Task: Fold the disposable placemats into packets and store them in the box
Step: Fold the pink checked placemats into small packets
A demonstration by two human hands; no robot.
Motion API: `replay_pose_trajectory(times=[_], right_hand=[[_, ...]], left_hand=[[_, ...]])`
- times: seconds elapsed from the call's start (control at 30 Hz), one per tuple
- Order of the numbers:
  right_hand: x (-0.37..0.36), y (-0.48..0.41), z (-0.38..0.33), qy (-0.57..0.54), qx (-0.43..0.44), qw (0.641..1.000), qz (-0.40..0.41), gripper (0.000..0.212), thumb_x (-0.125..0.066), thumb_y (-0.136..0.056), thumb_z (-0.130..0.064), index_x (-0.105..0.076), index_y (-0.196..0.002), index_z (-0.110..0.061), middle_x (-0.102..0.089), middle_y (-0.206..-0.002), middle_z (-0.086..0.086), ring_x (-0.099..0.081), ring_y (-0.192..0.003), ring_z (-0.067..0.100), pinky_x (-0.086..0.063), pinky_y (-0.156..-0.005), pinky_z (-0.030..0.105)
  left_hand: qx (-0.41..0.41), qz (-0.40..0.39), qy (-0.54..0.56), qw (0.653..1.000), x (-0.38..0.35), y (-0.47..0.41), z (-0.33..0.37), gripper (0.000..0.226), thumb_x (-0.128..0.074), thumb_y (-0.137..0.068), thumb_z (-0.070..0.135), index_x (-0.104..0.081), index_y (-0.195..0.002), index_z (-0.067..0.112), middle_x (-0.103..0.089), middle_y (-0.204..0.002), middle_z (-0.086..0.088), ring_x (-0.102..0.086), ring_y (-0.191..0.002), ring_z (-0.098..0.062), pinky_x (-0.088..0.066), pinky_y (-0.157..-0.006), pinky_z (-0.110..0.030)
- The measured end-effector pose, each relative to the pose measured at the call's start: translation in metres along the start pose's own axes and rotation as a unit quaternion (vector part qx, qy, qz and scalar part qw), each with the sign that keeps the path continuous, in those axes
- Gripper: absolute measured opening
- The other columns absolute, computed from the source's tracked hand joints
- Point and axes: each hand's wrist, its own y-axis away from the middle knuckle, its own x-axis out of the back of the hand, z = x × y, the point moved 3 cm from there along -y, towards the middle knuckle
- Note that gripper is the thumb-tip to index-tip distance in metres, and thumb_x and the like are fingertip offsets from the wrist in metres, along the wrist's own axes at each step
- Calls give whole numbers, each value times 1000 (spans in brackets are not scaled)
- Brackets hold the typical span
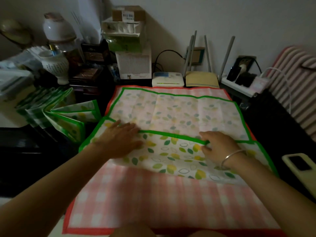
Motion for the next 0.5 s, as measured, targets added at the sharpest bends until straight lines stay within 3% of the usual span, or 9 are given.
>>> replay_pose_trajectory(times=[0.1,0.17,0.33,0.5], right_hand=[[-3,21,9,-34,41,999,5,49,-64,-86,-23,-54,-134,-17,-58,-131,1,-50,-122,19,-36,-103,26],[-5,31,14,-45,57,997,10,48,-67,-84,-23,-57,-131,-17,-61,-127,-1,-52,-120,17,-37,-103,25],[-10,37,16,-52,73,995,45,31,-64,-87,-27,-67,-116,-18,-65,-115,-7,-55,-110,15,-44,-98,30],[-11,24,15,-77,64,989,113,7,-72,-82,-16,-68,-85,-11,-65,-87,2,-56,-87,26,-44,-74,34]], left_hand=[[38,85,99,991,-3,27,12,93,3,-77,72,-48,-139,25,-54,-140,-2,-44,-135,-18,-10,-120,-37],[66,123,145,980,-4,45,21,96,-5,-76,81,-56,-133,23,-62,-127,-2,-54,-124,-18,-15,-120,-36],[103,104,175,974,-12,68,37,95,-9,-68,87,-49,-136,33,-49,-134,4,-52,-119,-20,-36,-103,-35],[112,129,172,970,-16,51,25,87,-21,-71,82,-53,-134,31,-48,-138,4,-54,-115,-23,-37,-100,-38]])
